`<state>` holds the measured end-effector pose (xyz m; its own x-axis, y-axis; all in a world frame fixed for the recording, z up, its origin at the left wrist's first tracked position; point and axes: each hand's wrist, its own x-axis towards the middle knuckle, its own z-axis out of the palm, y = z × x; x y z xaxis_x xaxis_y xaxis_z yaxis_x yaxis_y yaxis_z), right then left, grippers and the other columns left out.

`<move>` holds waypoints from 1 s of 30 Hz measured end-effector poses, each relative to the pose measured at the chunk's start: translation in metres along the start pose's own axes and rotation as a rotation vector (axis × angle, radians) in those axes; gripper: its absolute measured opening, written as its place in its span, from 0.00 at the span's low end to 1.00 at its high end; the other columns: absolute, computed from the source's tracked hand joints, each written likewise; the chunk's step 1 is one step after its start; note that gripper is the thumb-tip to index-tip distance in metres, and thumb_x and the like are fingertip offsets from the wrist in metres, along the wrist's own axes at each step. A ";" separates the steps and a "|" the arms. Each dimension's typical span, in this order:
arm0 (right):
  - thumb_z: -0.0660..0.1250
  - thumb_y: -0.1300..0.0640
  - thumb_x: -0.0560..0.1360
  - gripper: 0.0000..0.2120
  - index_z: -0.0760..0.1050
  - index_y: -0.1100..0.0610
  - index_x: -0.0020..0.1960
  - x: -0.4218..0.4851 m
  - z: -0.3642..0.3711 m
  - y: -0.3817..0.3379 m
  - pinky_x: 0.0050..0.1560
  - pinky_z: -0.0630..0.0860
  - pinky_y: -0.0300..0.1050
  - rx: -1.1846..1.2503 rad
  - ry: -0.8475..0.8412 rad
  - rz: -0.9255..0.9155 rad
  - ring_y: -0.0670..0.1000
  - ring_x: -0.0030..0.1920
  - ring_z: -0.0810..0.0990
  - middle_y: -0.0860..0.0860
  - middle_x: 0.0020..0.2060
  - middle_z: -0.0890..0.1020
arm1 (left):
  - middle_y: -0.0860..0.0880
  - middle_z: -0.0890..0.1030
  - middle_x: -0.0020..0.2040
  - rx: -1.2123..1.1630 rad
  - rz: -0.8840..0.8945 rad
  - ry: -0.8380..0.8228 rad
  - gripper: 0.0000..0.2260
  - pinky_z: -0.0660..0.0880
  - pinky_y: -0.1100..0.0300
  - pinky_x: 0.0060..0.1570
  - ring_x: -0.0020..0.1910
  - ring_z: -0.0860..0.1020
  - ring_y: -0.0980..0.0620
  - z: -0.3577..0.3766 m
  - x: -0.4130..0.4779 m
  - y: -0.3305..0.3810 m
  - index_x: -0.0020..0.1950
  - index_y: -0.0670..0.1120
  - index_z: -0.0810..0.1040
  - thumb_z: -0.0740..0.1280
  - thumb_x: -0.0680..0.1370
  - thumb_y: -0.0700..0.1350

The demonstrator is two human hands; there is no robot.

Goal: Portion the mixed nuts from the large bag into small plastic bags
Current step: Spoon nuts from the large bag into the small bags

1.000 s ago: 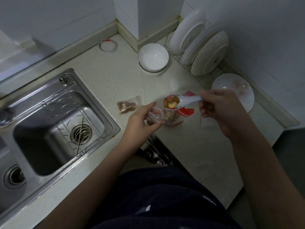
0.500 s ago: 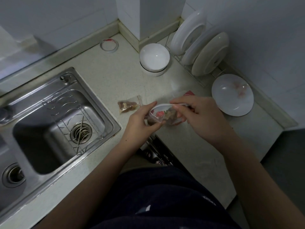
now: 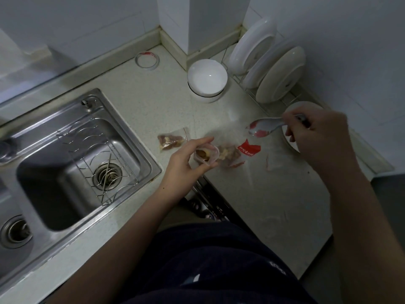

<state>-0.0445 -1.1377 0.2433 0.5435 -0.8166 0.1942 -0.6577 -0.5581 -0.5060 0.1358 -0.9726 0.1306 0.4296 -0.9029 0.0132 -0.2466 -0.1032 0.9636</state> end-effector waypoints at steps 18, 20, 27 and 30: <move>0.61 0.64 0.76 0.07 0.78 0.63 0.47 0.044 0.089 0.020 0.40 0.68 0.43 -0.525 -0.693 -0.112 0.52 0.38 0.73 0.59 0.43 0.81 | 0.51 0.78 0.61 -0.245 -0.266 -0.020 0.28 0.75 0.68 0.54 0.61 0.77 0.56 0.001 0.003 -0.008 0.70 0.52 0.71 0.75 0.72 0.43; 0.63 0.61 0.75 0.07 0.78 0.64 0.46 0.042 0.096 0.021 0.40 0.67 0.44 -0.542 -0.685 -0.104 0.52 0.38 0.73 0.59 0.43 0.81 | 0.51 0.79 0.59 -0.230 -0.275 -0.014 0.27 0.77 0.62 0.56 0.59 0.78 0.57 0.000 0.004 -0.011 0.68 0.52 0.72 0.76 0.71 0.44; 0.66 0.52 0.75 0.11 0.77 0.61 0.44 0.031 0.109 0.014 0.34 0.68 0.42 -0.651 -0.716 -0.099 0.53 0.34 0.76 0.51 0.31 0.72 | 0.58 0.80 0.55 -0.178 -0.268 -0.015 0.24 0.74 0.74 0.48 0.55 0.78 0.65 0.001 0.005 -0.015 0.64 0.54 0.75 0.77 0.70 0.43; 0.65 0.56 0.76 0.09 0.75 0.59 0.39 0.030 0.110 0.014 0.33 0.69 0.41 -0.699 -0.727 -0.055 0.51 0.31 0.74 0.49 0.28 0.69 | 0.55 0.80 0.57 -0.161 -0.265 -0.014 0.24 0.75 0.73 0.49 0.56 0.78 0.63 0.001 0.007 -0.016 0.64 0.53 0.75 0.77 0.70 0.43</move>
<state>0.0201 -1.1531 0.1497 0.6147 -0.6296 -0.4751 -0.6538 -0.7437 0.1398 0.1417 -0.9779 0.1146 0.4482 -0.8591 -0.2472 0.0142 -0.2697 0.9628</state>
